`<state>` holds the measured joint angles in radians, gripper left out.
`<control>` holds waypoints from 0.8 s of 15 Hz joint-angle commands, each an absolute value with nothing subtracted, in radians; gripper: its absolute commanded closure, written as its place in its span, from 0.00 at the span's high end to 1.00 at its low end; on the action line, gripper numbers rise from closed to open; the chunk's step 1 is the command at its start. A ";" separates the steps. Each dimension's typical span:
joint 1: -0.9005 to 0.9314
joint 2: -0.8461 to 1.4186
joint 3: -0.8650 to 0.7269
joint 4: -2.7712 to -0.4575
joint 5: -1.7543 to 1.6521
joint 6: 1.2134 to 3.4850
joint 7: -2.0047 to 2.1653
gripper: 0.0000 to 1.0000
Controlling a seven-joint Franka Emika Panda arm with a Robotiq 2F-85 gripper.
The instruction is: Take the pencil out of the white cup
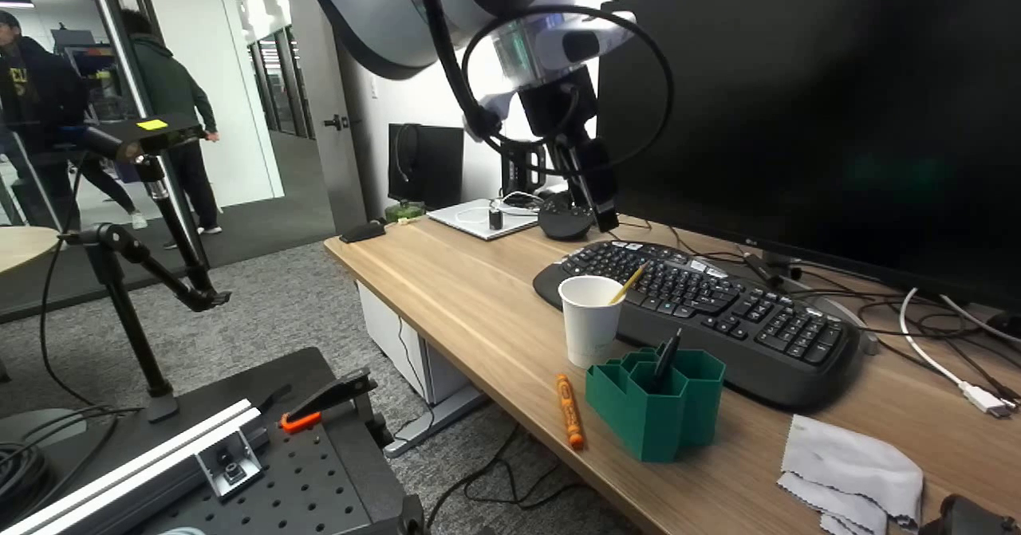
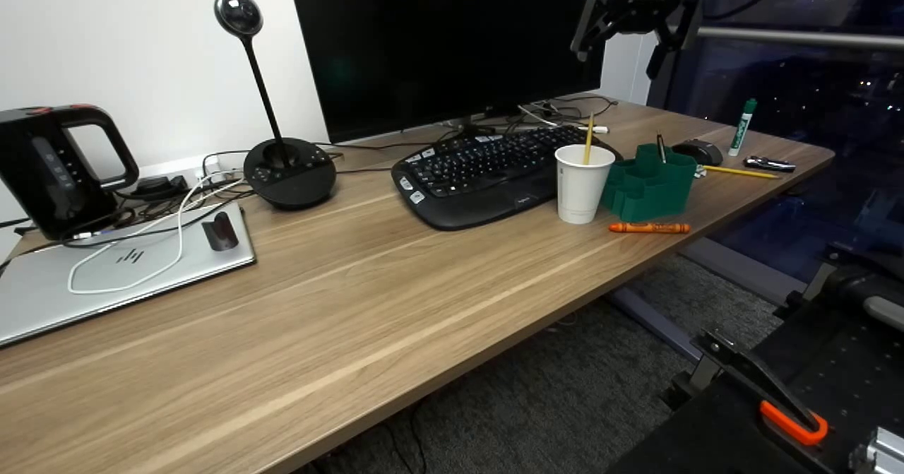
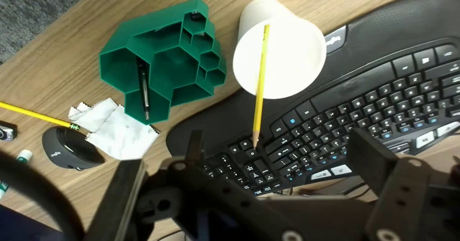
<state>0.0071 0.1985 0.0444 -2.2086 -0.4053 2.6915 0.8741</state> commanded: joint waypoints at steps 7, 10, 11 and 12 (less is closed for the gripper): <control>0.233 0.486 -0.178 -1.965 -0.486 2.696 1.087 1.00; 0.276 0.543 -0.221 -1.922 -0.481 2.692 1.115 1.00; 0.287 0.558 -0.232 -1.907 -0.477 2.690 1.120 0.99; 0.290 0.570 -0.234 -1.894 -0.463 2.679 1.119 0.75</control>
